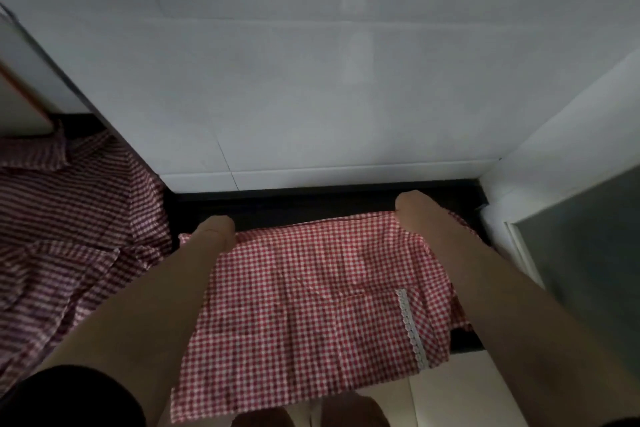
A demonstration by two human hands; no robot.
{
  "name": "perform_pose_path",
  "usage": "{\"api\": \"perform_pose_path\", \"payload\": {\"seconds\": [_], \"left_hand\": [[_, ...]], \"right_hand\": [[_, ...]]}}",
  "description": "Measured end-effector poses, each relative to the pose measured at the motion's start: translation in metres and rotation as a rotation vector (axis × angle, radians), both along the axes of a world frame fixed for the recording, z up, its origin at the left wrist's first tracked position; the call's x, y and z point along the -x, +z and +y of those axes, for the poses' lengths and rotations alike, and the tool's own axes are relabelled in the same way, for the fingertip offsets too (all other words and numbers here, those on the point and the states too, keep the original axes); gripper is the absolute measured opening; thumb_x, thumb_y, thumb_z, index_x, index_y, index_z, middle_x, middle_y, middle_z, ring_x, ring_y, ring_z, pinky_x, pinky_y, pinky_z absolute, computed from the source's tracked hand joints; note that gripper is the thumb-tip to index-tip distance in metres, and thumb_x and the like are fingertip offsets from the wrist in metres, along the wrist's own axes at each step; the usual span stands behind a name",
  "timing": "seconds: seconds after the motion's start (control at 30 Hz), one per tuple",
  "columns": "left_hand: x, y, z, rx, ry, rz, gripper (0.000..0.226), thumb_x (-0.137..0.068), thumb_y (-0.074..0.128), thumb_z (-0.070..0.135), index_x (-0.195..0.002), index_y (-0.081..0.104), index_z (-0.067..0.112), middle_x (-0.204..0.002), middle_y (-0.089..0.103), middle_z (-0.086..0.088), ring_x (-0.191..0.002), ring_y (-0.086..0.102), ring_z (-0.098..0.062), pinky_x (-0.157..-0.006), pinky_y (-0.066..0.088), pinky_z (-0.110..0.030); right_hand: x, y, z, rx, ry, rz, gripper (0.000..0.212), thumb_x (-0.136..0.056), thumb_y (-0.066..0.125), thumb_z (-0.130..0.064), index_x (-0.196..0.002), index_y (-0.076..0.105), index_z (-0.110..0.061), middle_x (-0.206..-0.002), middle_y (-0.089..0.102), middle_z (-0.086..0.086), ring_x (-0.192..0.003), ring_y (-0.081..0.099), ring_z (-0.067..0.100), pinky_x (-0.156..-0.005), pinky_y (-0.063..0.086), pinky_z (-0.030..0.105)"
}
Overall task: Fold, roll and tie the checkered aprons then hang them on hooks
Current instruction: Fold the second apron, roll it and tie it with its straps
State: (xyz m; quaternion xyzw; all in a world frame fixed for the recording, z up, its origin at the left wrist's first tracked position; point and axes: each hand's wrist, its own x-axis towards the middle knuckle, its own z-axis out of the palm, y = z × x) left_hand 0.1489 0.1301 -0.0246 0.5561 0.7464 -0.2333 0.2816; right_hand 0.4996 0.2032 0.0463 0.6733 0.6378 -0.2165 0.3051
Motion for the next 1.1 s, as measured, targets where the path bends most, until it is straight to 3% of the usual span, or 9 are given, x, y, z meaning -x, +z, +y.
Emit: {"api": "perform_pose_path", "payload": {"seconds": [0.1,0.17,0.27,0.33,0.43,0.53,0.77,0.93,1.1], "left_hand": [[0.008,0.004,-0.001,-0.124,0.02,-0.018,0.034,-0.101,0.046,0.025,-0.122,0.064,0.006,-0.125,0.063,-0.014,-0.114,0.06,-0.029,-0.096,0.049,-0.036],[0.002,0.012,0.004,-0.318,0.026,0.008,0.032,-0.101,0.041,0.016,-0.119,0.064,0.003,-0.122,0.064,-0.018,-0.113,0.06,-0.034,-0.095,0.049,-0.042],[-0.004,0.031,0.006,-0.679,0.007,0.029,0.028,-0.097,0.041,0.006,-0.117,0.06,0.0,-0.116,0.062,-0.026,-0.109,0.054,-0.044,-0.092,0.042,-0.047],[-0.006,0.04,-0.001,-0.807,0.019,0.008,0.031,-0.095,0.045,0.005,-0.121,0.059,0.002,-0.115,0.06,-0.028,-0.108,0.05,-0.045,-0.093,0.038,-0.049],[-0.01,0.029,-0.02,-0.742,0.035,0.006,0.037,-0.096,0.038,0.017,-0.127,0.057,0.012,-0.117,0.06,-0.022,-0.111,0.047,-0.042,-0.095,0.039,-0.051],[-0.021,0.015,-0.056,-0.609,0.081,-0.023,0.044,-0.099,0.033,0.028,-0.138,0.05,0.018,-0.133,0.052,-0.021,-0.124,0.039,-0.042,-0.109,0.03,-0.051],[-0.036,-0.018,-0.115,-0.365,0.109,0.02,0.048,-0.101,0.038,0.033,-0.149,0.031,0.031,-0.151,0.031,-0.019,-0.138,0.023,-0.045,-0.118,0.017,-0.053],[-0.038,-0.03,-0.126,-0.311,0.095,0.025,0.051,-0.104,0.033,0.035,-0.153,0.021,0.034,-0.161,0.015,-0.018,-0.146,0.004,-0.048,-0.121,0.009,-0.053],[-0.029,-0.041,-0.127,-0.288,0.033,0.048,0.054,-0.104,0.032,0.03,-0.155,0.014,0.036,-0.162,0.009,-0.018,-0.146,0.003,-0.05,-0.121,0.011,-0.053]], "right_hand": [[-0.008,0.01,-0.013,-0.113,-0.046,0.031,0.029,-0.102,0.049,-0.015,-0.125,0.06,-0.001,-0.112,0.062,0.014,-0.109,0.059,0.029,-0.098,0.044,0.038],[-0.016,0.01,-0.018,-0.288,-0.061,0.093,0.028,-0.102,0.044,-0.011,-0.118,0.063,0.002,-0.117,0.062,0.019,-0.112,0.058,0.034,-0.102,0.044,0.045],[-0.026,0.018,-0.026,-0.655,0.094,0.12,0.023,-0.095,0.046,-0.004,-0.106,0.064,0.006,-0.113,0.064,0.026,-0.108,0.059,0.038,-0.095,0.044,0.044],[-0.027,0.023,-0.032,-0.781,0.191,0.109,0.024,-0.091,0.05,0.0,-0.11,0.063,0.007,-0.115,0.062,0.028,-0.115,0.054,0.041,-0.098,0.04,0.043],[-0.025,0.016,-0.047,-0.765,0.161,0.176,0.032,-0.092,0.049,0.0,-0.123,0.056,0.007,-0.125,0.056,0.03,-0.124,0.048,0.042,-0.101,0.039,0.045],[-0.027,-0.006,-0.074,-0.679,0.116,0.196,0.028,-0.095,0.049,-0.006,-0.123,0.053,-0.001,-0.12,0.058,0.021,-0.113,0.054,0.038,-0.088,0.045,0.042],[-0.031,-0.061,-0.127,-0.474,0.049,0.18,0.032,-0.098,0.055,-0.015,-0.129,0.053,-0.008,-0.132,0.053,0.016,-0.12,0.054,0.031,-0.097,0.047,0.04],[-0.027,-0.079,-0.142,-0.447,0.075,0.17,0.031,-0.095,0.055,-0.006,-0.125,0.052,-0.009,-0.131,0.051,0.014,-0.12,0.049,0.027,-0.094,0.047,0.035],[-0.023,-0.082,-0.144,-0.42,0.097,0.122,0.033,-0.094,0.057,-0.009,-0.127,0.051,-0.008,-0.132,0.049,0.015,-0.121,0.048,0.027,-0.094,0.048,0.034]]}}
